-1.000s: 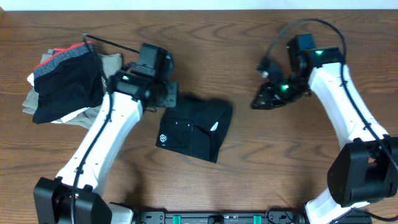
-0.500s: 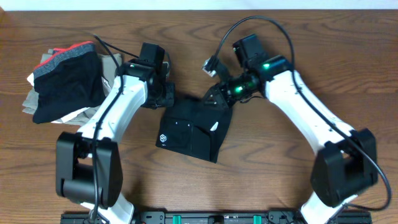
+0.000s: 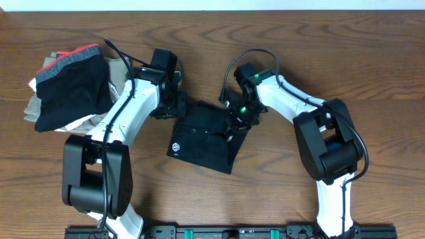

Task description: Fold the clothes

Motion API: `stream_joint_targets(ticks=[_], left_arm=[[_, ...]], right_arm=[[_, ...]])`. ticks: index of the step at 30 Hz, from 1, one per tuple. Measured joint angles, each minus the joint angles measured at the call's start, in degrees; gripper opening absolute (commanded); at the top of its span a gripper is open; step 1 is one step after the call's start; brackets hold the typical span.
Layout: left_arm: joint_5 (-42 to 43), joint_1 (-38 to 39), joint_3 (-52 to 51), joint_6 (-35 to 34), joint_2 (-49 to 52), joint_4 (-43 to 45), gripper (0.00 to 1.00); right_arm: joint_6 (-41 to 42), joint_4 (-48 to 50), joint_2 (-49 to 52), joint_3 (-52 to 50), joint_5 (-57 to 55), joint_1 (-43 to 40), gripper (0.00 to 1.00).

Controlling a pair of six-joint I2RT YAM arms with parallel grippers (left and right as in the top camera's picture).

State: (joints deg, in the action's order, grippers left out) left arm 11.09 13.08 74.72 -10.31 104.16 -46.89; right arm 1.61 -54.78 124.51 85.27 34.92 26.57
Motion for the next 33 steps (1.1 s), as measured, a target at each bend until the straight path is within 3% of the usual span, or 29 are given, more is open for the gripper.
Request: stream_joint_targets(ticks=[8,16,29,33], left_arm=[[0.13,0.59,0.00,-0.13,0.00,3.61,0.57],[0.33,3.52,-0.37,-0.17,0.00,12.22,0.57],[-0.17,3.74,-0.81,-0.20,9.90,15.85,0.57],[-4.15,3.82,-0.76,-0.20,10.78,19.04,0.56]], right_arm=[[1.64,-1.18,0.04,0.55,-3.41,-0.13,0.14],[2.16,-2.78,0.04,1.03,-5.62,-0.13,0.13],[2.32,-3.08,0.04,1.18,-6.16,-0.13,0.14],[2.32,-3.63,0.04,1.25,-6.49,-0.13,0.14]])
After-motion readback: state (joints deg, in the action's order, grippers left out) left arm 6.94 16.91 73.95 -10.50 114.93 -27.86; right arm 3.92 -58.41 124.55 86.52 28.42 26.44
